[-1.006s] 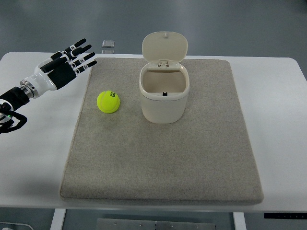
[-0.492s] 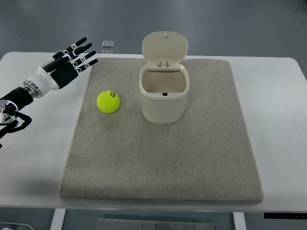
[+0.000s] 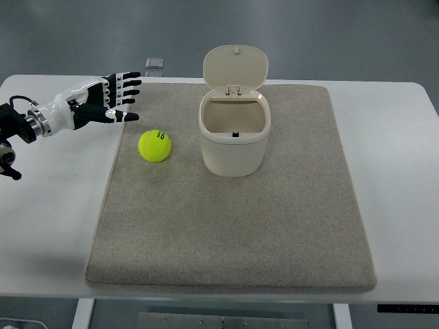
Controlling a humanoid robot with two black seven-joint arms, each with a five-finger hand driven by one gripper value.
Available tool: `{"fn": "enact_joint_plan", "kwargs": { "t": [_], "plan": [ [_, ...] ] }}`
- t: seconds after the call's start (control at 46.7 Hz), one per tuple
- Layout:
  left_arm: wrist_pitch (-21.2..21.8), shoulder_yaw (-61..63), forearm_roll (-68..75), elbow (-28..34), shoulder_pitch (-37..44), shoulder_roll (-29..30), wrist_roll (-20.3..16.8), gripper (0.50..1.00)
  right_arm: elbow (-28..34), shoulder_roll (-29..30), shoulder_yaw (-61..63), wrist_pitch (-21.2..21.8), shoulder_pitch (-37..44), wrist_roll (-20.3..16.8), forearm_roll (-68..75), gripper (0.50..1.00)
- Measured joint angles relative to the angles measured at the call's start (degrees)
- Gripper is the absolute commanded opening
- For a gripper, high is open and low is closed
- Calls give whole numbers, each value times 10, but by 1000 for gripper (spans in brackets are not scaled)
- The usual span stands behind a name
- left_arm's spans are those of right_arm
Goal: Put tennis ball into box with left hand
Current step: 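Reach the left hand down over the yellow-green tennis ball, then close the left hand fingers around the tennis ball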
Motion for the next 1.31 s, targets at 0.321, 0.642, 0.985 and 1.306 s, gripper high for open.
{"fn": "enact_joint_plan", "kwargs": {
  "t": [0.321, 0.642, 0.985, 1.306],
  "plan": [
    [30, 5, 268, -48, -29, 29, -1, 984, 0, 0, 0, 0, 0, 0, 0, 938],
    [82, 10, 538, -123, -30, 15, -2, 981, 0, 0, 0, 0, 0, 0, 0, 938],
    [82, 19, 616, -125, -31, -26, -2, 917, 0, 0, 0, 0, 0, 0, 0, 938],
    [82, 28, 619, -123, -32, -32, -1, 671, 0, 0, 0, 0, 0, 0, 0, 938]
  ]
}}
